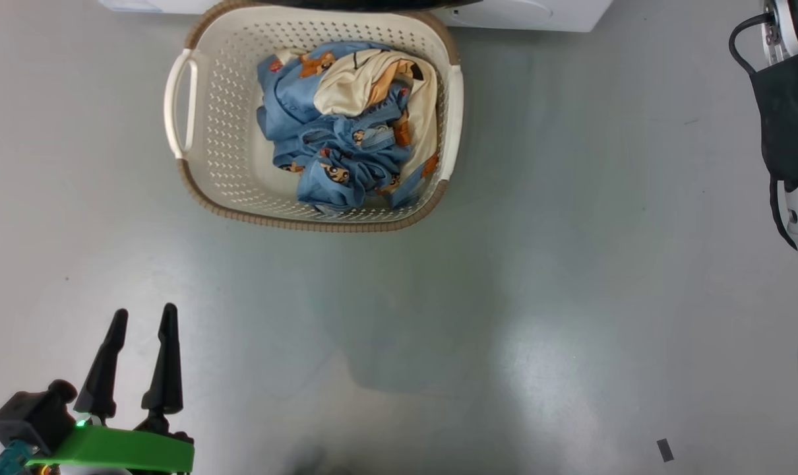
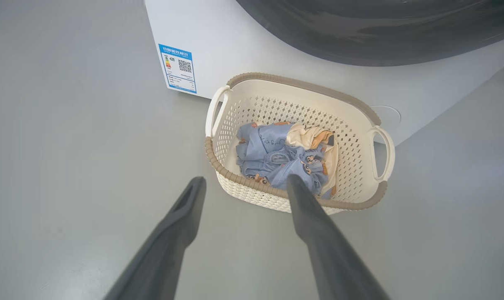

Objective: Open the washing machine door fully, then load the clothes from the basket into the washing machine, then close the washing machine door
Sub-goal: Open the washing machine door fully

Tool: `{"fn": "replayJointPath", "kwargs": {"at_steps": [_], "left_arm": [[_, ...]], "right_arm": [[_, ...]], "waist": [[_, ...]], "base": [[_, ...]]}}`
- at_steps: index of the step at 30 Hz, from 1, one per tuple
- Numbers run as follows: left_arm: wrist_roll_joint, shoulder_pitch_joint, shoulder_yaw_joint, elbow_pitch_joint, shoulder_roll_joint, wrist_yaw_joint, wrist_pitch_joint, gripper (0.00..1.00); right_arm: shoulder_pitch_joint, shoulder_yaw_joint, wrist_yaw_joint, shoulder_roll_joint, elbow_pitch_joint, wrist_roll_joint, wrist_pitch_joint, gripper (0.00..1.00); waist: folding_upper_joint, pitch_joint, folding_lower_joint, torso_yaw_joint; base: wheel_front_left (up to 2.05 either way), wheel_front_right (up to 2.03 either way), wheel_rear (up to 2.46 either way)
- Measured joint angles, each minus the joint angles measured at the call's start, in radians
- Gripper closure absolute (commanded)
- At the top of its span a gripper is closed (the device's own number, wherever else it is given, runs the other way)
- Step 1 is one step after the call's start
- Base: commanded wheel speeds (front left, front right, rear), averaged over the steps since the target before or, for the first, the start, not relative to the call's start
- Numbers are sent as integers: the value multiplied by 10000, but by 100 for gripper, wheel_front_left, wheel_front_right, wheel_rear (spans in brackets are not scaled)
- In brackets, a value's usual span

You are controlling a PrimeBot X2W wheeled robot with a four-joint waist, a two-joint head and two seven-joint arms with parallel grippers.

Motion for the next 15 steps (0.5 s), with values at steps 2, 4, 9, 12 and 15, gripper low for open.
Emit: {"fn": "replayJointPath", "kwargs": {"at_steps": [2,4,9,12,15], "left_arm": [[2,-3,8,-13,-2,0,0,0],[2,-3,52,-31,-2,0,0,0],[6,-2,159,-48,0,0,0,0],[6,-2,194,-56,4,0,0,0],[8,-1,236,-88,8,0,0,0]], "right_arm": [[0,54,0,2,-15,38,173,100],[2,105,-12,6,-48,115,359,100],[30,268,-13,52,-217,207,759,100],[118,349,-13,104,-328,213,934,100],[170,424,-13,190,-445,213,1057,100]], "waist": [[0,-20,0,-67],[0,-43,0,-136],[0,-96,0,-317],[0,-134,0,-427],[0,-177,0,-530]], "base": [[0,0,0],[0,0,0],[0,0,0],[0,0,0],[0,0,0]]}}
